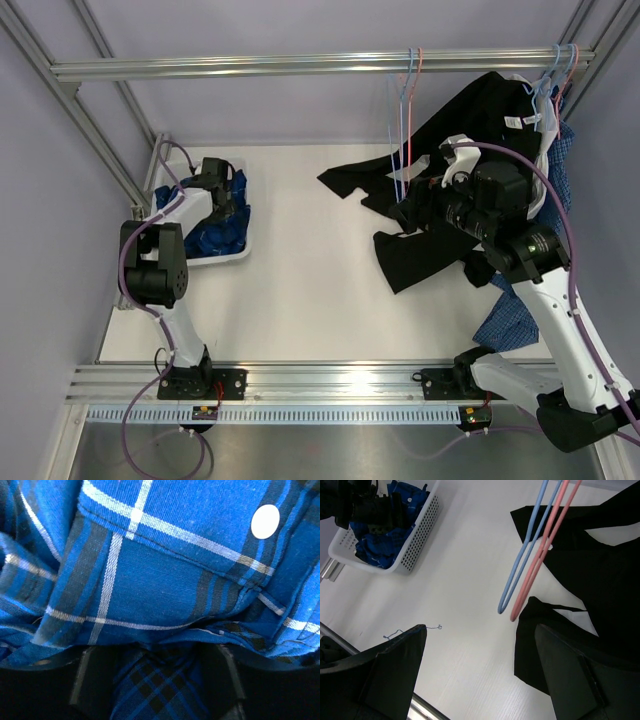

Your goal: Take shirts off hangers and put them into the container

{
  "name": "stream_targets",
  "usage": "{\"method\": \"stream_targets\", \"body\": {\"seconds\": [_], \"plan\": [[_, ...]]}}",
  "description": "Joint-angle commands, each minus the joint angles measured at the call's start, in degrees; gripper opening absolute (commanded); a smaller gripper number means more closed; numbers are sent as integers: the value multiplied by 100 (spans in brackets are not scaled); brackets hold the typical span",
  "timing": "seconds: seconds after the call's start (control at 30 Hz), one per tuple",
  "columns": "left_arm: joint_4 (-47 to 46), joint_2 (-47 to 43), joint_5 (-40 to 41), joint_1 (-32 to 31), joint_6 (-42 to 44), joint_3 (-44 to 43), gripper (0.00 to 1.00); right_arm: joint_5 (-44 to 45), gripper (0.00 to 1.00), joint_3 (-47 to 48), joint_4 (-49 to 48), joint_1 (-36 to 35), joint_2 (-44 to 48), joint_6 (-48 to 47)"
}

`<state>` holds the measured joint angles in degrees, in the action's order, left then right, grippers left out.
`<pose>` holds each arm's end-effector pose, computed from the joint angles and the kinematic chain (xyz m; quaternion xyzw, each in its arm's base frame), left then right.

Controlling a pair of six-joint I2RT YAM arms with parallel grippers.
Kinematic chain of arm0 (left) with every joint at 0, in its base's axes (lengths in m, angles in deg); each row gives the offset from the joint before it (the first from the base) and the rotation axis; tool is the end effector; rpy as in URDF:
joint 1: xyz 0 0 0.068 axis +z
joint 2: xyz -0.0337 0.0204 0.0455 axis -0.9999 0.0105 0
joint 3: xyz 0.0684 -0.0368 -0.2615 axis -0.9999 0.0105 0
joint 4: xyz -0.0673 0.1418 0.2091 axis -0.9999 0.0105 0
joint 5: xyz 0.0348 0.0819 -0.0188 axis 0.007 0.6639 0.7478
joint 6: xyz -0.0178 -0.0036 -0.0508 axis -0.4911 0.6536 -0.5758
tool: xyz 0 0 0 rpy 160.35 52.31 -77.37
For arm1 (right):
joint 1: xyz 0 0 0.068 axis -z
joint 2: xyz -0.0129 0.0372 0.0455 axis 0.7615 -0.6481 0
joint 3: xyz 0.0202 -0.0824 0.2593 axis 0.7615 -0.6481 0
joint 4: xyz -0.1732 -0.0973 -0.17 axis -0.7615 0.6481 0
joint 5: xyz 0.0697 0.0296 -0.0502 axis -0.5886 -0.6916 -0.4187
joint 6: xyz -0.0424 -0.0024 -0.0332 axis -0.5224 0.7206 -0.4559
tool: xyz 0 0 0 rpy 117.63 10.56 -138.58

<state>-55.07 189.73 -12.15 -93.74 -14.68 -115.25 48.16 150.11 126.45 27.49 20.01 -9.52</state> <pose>0.3911 -0.0188 0.1908 -0.2010 0.9361 0.0841 0.2762 0.1811 0.0814 0.4356 -0.1674 0.8075 0.2206 0.5208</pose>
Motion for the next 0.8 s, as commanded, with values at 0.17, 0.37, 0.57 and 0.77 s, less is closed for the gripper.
{"method": "stream_targets", "body": {"seconds": [0.17, 0.37, 0.57, 0.77], "plan": [[242, -26, -384, -14, 76, 188, 60, 98, 100, 25, -103, 14, 211, 126], [602, -1412, -40, -14, 155, 82, 83, 589, 100, 288, 82, 14, 492, 46], [1103, -3213, -84, -14, 322, -49, 99, 1135, 99, 368, 310, 14, 1027, -24], [1438, -4964, -461, -14, 480, -24, 99, 1829, 99, 166, 381, 14, 1713, -164]]}}
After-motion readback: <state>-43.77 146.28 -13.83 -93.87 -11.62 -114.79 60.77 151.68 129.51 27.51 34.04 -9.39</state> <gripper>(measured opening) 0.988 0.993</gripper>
